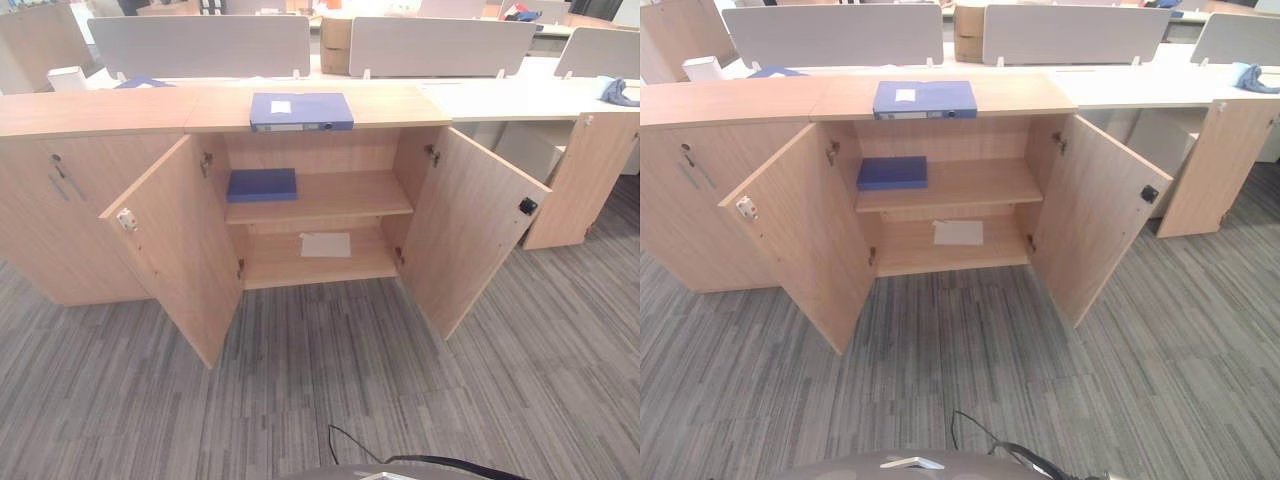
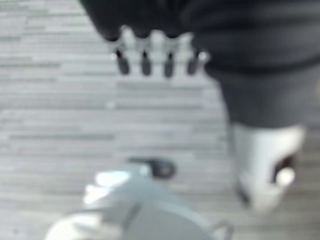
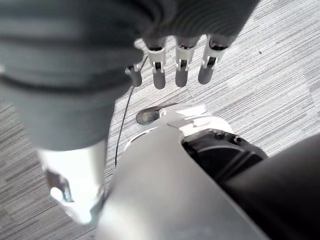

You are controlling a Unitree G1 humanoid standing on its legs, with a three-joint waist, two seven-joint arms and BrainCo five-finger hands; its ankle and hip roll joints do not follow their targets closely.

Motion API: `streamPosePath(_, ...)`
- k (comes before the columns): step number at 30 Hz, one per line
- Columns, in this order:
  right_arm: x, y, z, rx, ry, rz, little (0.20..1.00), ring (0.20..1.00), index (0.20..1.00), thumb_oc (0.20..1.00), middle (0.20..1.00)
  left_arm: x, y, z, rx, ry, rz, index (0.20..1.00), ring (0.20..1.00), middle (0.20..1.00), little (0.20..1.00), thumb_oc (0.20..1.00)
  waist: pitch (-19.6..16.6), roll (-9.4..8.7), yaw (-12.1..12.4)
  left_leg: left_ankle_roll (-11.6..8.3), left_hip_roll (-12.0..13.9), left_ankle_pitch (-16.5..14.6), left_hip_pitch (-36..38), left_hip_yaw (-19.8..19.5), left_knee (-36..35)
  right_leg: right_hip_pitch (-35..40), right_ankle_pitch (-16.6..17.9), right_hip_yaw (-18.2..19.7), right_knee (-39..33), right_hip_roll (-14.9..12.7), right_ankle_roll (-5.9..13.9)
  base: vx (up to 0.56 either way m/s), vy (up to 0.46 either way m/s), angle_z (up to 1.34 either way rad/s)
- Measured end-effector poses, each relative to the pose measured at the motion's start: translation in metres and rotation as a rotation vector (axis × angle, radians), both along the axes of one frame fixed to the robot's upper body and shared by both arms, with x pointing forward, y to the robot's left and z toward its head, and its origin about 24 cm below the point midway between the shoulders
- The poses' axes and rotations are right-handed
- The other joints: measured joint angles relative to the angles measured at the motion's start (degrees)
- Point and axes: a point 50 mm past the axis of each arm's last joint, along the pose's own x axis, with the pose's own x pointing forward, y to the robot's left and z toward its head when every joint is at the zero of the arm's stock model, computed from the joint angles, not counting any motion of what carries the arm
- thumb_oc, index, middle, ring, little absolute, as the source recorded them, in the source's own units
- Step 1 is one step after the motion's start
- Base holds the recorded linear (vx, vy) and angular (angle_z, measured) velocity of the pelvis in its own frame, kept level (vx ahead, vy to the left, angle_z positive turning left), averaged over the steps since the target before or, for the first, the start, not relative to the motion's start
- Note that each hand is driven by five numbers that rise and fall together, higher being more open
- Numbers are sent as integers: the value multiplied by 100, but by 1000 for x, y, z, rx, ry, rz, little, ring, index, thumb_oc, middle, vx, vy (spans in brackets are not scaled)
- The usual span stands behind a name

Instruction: Put the empty folder in the office cabinet

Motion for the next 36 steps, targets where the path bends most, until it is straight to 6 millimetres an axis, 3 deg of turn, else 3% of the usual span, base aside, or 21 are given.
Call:
streamPosePath(30,5,2,1,-13,-5,25,1000,1000,1000,1000,1000,9,-3,1,-18,-34,-27,1000,1000,1000,1000,1000,-19,-37,-7,-4,1,38,-39,15,0,-51,50,24,2,5,-29,0,0,0)
streamPosePath(36,9,6,2,-12,-3,67,1000,1000,1000,1000,1000,10,-3,1,-6,-33,-28,1000,1000,1000,1000,1000,-39,-111,-9,-6,8,41,-41,25,0,-60,51,35,4,12,-29,0,0,0)
